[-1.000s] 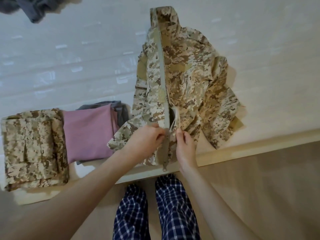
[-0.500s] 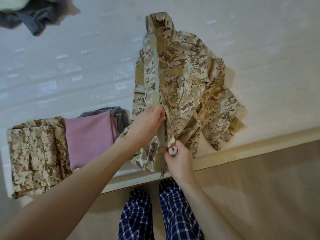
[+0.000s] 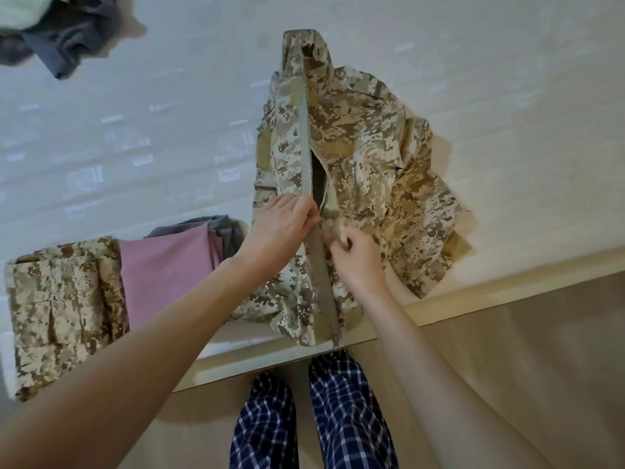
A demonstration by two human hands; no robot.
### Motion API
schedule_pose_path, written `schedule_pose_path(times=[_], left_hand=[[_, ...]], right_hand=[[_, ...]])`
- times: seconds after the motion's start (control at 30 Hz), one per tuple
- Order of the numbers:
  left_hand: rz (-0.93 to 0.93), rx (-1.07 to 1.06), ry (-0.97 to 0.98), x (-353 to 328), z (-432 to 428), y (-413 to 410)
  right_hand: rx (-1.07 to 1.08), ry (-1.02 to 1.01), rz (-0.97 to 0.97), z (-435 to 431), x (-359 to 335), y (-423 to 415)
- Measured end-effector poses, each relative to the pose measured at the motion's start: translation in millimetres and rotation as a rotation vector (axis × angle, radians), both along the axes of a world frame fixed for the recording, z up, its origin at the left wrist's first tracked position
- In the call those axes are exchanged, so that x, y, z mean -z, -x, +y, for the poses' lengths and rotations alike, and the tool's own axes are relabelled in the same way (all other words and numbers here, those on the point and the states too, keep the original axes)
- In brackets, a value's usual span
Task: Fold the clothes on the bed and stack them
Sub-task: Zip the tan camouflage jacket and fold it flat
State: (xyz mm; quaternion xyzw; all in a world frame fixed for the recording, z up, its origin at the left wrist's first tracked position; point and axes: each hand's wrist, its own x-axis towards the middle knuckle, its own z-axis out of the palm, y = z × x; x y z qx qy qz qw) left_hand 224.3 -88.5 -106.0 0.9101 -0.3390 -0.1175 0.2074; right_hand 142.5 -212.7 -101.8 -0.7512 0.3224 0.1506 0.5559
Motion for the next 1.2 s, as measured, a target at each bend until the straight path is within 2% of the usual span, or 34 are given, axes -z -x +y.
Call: schedule_pose_path(times=[0.1, 0.17, 0.23, 0.33, 0.4, 0.57, 0.67, 0.77, 0.87, 1.03, 1.2], left_hand=[[0.001, -0.076, 0.027, -0.1, -10.0, -4.3], [0.046, -0.154, 0.042, 2.6, -19.2, -0.2], [0.076, -0.201, 0.084, 5.1, -25.0, 4.9], [0.03, -0.053, 0.054, 7.1, -21.3, 3.2], [0.028, -0.028, 0.011, 5.7, -19.9, -6.1], [0.083, -0.238, 0.002, 2.2, -31.3, -44.2], [0.054, -0.34, 0.039, -5.3, -43.0, -78.7], [-0.007, -0.193, -0.005, -11.7, -51.6, -92.9], [-0.086, -0.053, 0.0, -21.7, -50.9, -86.6], [-0.201, 0.095, 0.039, -40.0, -48.7, -68.8], [-0.206, 0.021, 0.02, -46.0, -38.3, -77.0]], right_hand=[[0.319, -0.211, 0.007, 2.4, -1.2, 7.9], [0.442, -0.272, 0.047, 4.1, -2.3, 9.5], [0.386, -0.251, 0.051, 1.0, -2.5, 6.1], [0.151, -0.103, 0.019, -3.5, -4.1, -1.0], [0.086, -0.026, -0.005, -6.8, -3.3, -4.8], [0.024, -0.038, -0.055, -5.7, -12.0, 7.2], [0.021, -0.095, -0.089, -0.8, -20.4, 37.0], [0.054, -0.051, -0.012, -5.5, -22.0, 49.9], [0.031, -0.035, 0.016, -12.2, -22.4, 26.8], [0.071, 0.211, -0.109, -17.7, -20.2, -50.5], [0.149, 0.202, -0.233, -15.7, -24.4, -64.5]])
